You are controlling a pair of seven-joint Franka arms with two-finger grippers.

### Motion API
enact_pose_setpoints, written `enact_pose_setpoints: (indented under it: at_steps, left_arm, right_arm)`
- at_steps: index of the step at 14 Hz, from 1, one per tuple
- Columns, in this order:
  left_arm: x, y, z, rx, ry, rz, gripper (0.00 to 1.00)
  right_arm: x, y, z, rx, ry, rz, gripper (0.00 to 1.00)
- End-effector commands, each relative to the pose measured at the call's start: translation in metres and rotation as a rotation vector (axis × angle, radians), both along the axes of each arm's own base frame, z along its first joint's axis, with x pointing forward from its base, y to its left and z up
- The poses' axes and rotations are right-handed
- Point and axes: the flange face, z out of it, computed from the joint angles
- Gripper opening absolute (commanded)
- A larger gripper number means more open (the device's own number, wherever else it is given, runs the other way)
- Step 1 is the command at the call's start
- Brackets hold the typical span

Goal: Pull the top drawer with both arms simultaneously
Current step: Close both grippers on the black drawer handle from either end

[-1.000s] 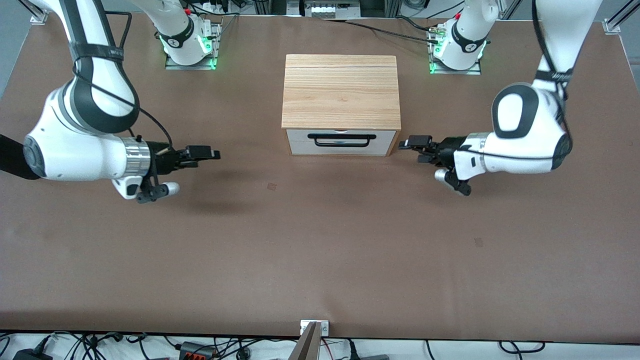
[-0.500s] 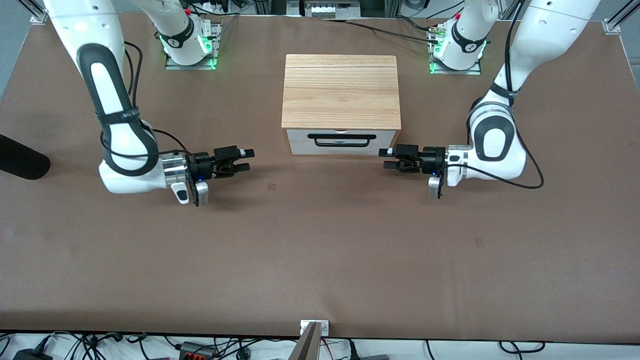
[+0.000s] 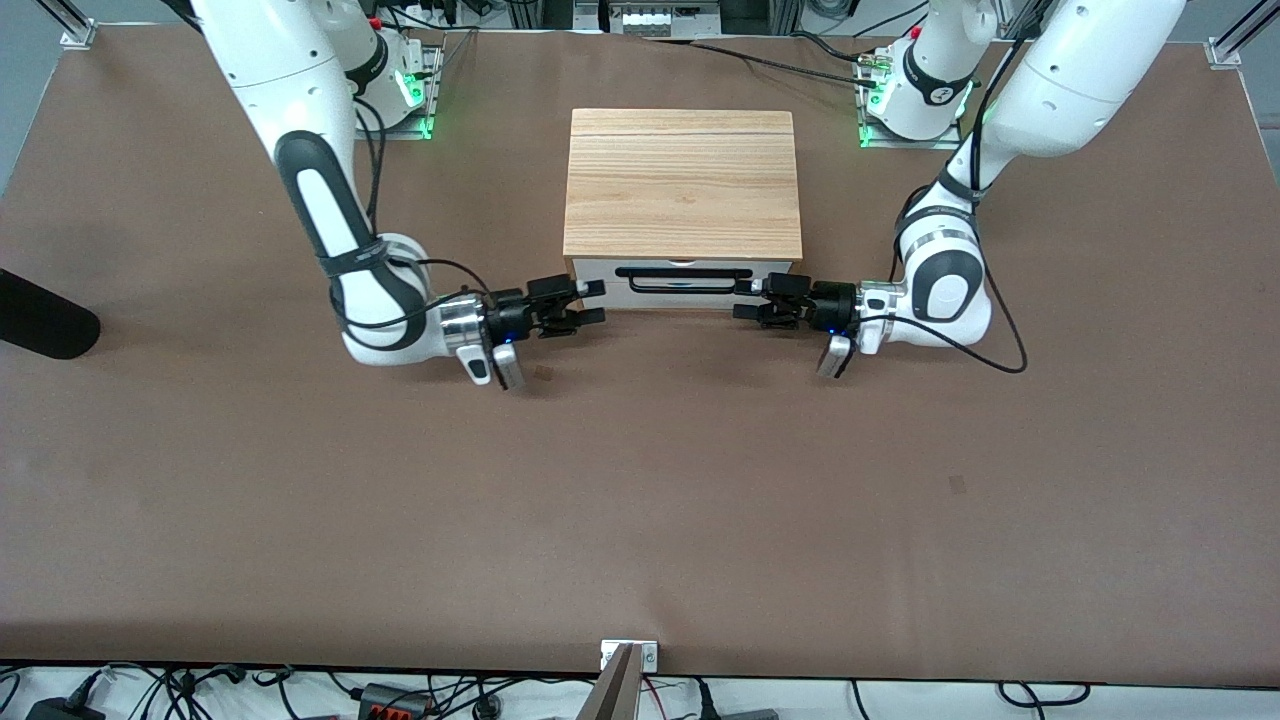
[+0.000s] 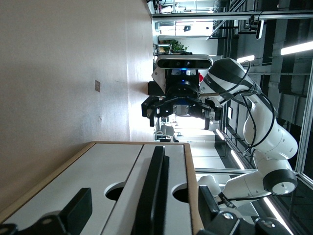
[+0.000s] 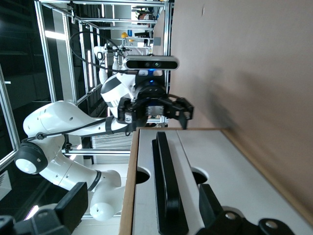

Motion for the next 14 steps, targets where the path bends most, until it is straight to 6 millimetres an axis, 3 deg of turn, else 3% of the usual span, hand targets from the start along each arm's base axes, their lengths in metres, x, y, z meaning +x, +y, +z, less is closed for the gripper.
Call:
enact_pose_setpoints:
  at_steps: [1,7,9,14]
  left_arm:
    - [-0.004,-0.007,-0.005,-0.05,-0.032,0.009,0.53]
    - [-0.015,-0.009,-0.005,-0.101,0.004,-0.012,0.34]
    - [-0.015,-0.01,-0.005,-0.103,0.017,-0.013,0.28]
    - [-0.013,-0.009,-0.003,-0.113,0.024,-0.014,0.09]
  right_arm:
    - [-0.014,0.011,-0.007,0.012,0.016,-0.018,1.0]
    - [-0.032,0.051,-0.011,0.005,0.022,-0.042,1.0]
    - [-0.033,0.051,-0.012,0.002,0.021,-0.041,1.0]
    - [-0.035,0.048,-0.025,-0.005,0.003,-0.035,0.89]
